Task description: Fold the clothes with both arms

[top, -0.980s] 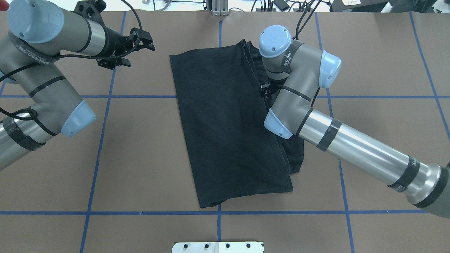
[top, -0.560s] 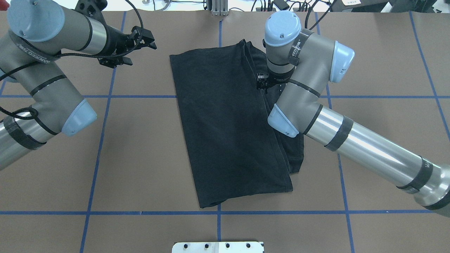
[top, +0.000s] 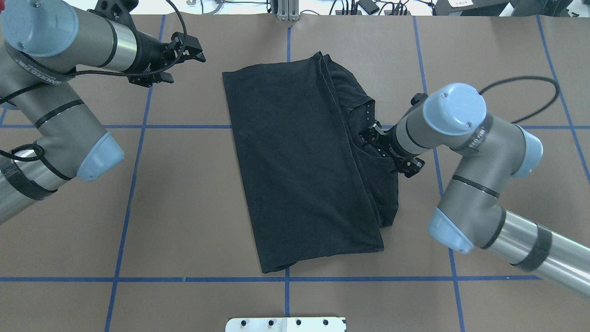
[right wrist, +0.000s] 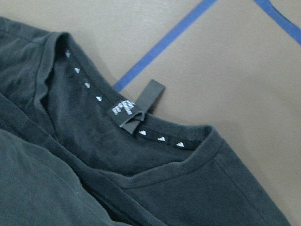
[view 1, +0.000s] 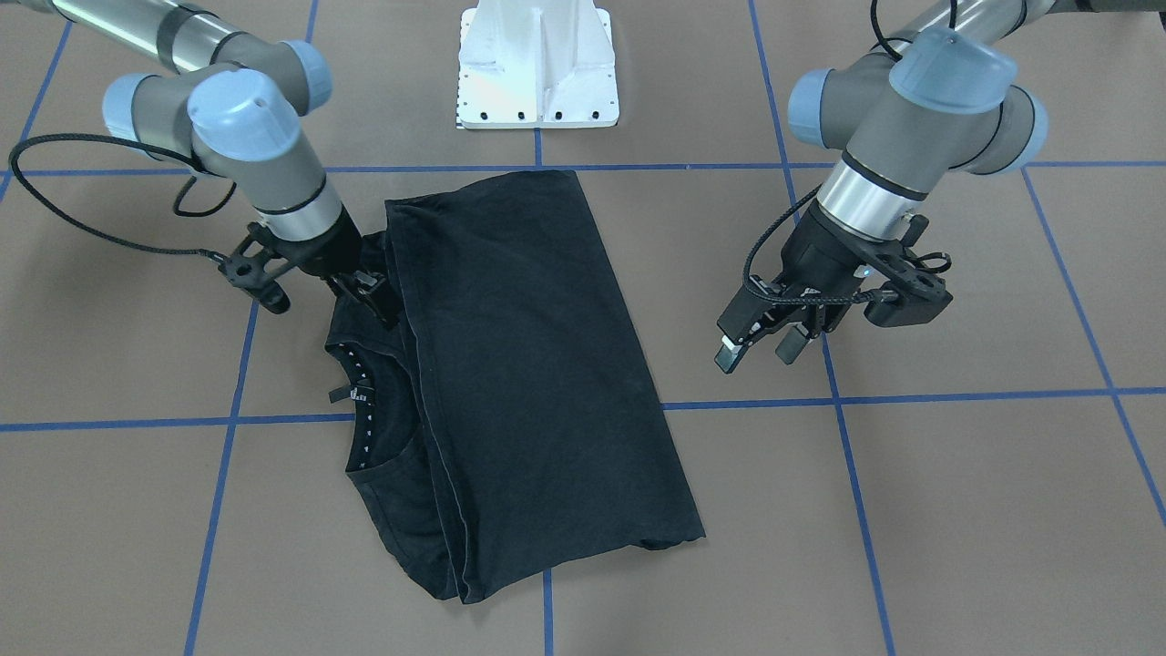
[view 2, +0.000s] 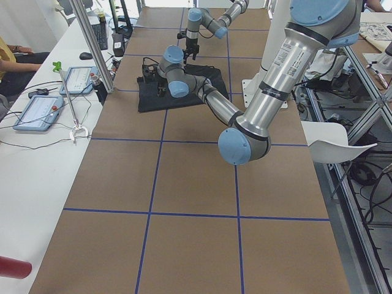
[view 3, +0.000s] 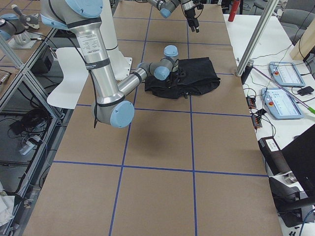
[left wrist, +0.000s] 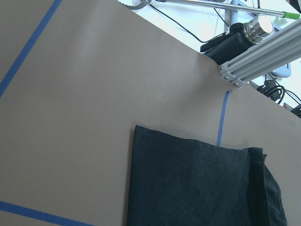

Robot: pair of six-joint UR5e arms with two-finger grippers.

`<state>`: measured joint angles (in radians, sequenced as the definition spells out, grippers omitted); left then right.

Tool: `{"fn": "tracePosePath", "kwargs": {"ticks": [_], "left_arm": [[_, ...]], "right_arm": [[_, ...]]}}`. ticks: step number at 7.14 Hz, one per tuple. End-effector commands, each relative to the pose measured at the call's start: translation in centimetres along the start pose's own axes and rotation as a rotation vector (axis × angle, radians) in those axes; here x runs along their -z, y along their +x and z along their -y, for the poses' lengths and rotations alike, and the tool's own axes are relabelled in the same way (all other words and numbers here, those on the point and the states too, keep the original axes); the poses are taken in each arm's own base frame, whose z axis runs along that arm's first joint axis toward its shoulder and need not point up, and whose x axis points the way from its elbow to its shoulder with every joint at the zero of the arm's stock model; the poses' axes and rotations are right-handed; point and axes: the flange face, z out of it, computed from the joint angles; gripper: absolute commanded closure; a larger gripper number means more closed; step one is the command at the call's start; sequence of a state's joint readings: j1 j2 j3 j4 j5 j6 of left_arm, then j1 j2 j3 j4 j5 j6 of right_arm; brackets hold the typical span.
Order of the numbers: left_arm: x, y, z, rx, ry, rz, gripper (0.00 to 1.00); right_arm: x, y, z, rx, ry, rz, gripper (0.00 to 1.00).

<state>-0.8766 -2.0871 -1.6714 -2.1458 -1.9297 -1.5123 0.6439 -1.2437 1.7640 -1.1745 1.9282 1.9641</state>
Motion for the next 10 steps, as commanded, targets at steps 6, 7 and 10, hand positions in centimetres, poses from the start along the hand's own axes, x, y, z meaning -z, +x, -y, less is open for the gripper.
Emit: {"fn": "tracePosePath", "kwargs": {"ticks": [6, 7, 10], "left_arm": [[1.3, 1.4, -1.0, -0.021, 0.041, -0.036, 0.00], [1.2, 1.2, -1.0, -0.020, 0.041, -0.032, 0.00], [1.1, 1.0, -1.2, -0.020, 0.039, -0.030, 0.00]], "right_arm": [[-2.4, 9.6, -8.4, -0.095, -0.103, -0.081, 0.00], [-2.5, 9.9, -9.0, -0.089, -0.094, -0.092, 0.01], [-3.2, 10.1, -10.6, -0.069, -0.085, -0.094, 0.07]]}}
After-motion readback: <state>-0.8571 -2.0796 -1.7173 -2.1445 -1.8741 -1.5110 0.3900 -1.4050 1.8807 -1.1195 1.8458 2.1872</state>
